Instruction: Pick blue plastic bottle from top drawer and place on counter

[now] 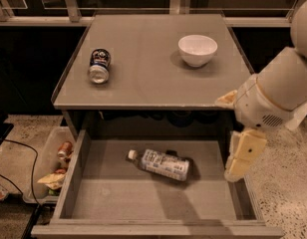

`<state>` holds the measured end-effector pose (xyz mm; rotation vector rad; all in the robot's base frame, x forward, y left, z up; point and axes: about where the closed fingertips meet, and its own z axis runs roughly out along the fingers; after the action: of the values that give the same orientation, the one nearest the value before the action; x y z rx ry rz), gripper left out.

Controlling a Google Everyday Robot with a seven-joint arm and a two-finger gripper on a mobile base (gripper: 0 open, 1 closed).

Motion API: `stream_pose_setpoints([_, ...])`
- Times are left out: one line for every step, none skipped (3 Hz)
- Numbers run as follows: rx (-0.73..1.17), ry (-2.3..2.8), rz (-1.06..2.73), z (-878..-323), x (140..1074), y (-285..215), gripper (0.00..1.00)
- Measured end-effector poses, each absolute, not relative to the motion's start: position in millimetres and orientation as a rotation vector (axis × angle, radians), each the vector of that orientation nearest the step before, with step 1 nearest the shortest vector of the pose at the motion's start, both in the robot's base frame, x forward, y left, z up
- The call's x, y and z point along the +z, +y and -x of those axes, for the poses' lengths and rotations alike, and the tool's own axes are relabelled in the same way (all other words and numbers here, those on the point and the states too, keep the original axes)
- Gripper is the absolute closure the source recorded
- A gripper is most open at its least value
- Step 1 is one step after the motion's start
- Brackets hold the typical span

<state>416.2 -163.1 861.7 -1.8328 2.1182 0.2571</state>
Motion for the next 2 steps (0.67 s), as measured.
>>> stream_pose_setpoints([0.266, 2.115, 1.837, -413.9, 858.2, -161.0, 0.0])
stream_pose_setpoints([0.266, 2.115, 1.837, -414.0, 858.3, -161.0, 0.0])
